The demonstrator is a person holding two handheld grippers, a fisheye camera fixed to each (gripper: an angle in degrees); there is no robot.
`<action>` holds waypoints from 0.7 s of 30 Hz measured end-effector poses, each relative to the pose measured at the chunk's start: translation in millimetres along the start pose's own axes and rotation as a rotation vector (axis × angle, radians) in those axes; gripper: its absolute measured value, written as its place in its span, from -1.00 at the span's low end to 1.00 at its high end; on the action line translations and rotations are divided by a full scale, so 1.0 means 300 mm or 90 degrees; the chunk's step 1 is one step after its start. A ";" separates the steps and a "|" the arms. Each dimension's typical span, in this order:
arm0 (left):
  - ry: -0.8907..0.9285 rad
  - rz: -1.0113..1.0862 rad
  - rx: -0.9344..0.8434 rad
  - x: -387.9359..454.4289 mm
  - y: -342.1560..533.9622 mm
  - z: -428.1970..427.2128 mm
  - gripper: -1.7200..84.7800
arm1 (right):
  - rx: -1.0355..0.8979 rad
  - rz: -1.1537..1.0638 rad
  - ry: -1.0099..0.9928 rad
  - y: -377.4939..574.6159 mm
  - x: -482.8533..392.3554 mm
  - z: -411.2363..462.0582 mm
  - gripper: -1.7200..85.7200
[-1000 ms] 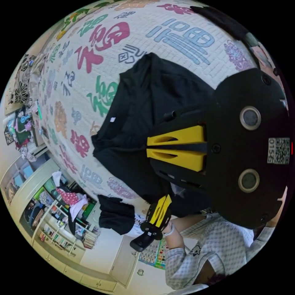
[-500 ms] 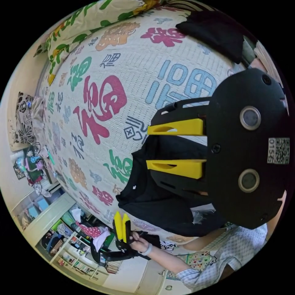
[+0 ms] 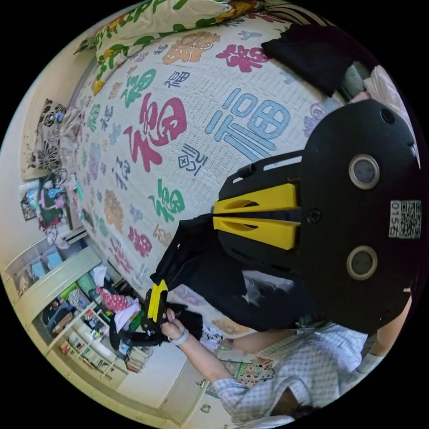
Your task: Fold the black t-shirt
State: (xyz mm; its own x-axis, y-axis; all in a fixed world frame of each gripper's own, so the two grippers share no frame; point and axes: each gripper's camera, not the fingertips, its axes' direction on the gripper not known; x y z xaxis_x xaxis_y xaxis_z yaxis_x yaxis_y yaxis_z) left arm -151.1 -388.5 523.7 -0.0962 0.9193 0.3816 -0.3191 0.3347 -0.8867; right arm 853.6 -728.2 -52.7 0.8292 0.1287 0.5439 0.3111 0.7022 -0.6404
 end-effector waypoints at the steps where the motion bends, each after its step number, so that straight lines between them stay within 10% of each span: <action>1: 0.005 0.011 0.011 0.032 0.020 -0.037 -0.95 | 0.021 -0.014 -0.015 0.061 -0.036 -0.054 -0.98; 8: 0.109 0.071 0.078 0.471 0.416 -0.385 -0.96 | 0.073 -0.090 -0.074 0.549 -0.346 -0.283 -0.98; 21: 0.146 0.096 -0.153 1.048 1.002 -0.282 -0.96 | -0.133 -0.084 -0.100 1.279 -0.726 0.061 -0.96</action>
State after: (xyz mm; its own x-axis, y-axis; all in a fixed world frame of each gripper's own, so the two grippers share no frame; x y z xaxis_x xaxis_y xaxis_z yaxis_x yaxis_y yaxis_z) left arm -197.4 18.6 355.1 0.0981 0.9754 0.1975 -0.0841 0.2059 -0.9749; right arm 783.7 -474.0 -407.0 0.6981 0.1638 0.6971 0.5139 0.5633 -0.6470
